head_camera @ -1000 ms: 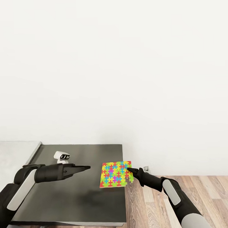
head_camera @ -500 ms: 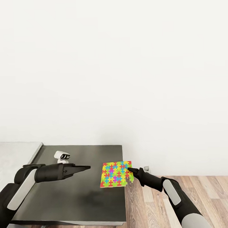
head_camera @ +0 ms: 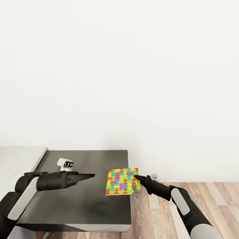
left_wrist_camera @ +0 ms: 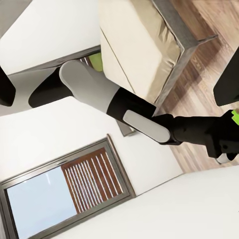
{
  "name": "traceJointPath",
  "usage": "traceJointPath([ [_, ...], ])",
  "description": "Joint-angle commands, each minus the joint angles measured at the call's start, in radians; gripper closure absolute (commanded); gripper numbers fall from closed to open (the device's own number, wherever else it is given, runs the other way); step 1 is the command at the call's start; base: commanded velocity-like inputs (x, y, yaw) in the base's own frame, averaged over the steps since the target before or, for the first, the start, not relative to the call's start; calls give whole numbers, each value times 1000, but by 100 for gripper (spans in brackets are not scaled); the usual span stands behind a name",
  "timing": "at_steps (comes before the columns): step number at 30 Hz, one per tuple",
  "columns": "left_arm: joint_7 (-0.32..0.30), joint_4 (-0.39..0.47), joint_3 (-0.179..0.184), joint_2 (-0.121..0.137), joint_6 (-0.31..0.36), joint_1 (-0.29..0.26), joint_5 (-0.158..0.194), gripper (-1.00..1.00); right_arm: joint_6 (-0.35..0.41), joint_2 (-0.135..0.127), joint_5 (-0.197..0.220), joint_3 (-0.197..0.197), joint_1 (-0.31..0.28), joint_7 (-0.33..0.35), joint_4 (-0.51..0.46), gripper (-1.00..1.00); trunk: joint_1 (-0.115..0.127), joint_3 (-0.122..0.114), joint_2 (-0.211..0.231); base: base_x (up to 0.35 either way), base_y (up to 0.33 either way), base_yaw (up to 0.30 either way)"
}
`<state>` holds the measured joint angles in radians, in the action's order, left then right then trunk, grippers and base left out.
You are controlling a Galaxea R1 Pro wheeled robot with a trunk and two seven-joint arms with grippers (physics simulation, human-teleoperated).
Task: Put all the toys in the child's room - the three board games (two on the bed and one on the table), the two jigsaw puzzles on the table, and the tennis ball on the table - inside the toy box on the table in the child's room.
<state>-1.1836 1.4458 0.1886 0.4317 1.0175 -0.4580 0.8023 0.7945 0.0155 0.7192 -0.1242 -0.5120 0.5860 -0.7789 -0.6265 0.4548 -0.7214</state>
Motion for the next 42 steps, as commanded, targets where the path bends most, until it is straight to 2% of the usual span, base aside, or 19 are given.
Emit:
traceJointPath([
  [1, -1, -1, 2, 1, 6, -1, 3, -100, 3, 1, -3, -5, -1, 4, 0, 100, 4, -2, 6, -83, 0, 0],
  [42, -1, -3, 1, -1, 4, -2, 2, -100, -4, 1, -3, -6, 0, 8, -4, 100, 161, -131, 293, -5, 0, 0],
])
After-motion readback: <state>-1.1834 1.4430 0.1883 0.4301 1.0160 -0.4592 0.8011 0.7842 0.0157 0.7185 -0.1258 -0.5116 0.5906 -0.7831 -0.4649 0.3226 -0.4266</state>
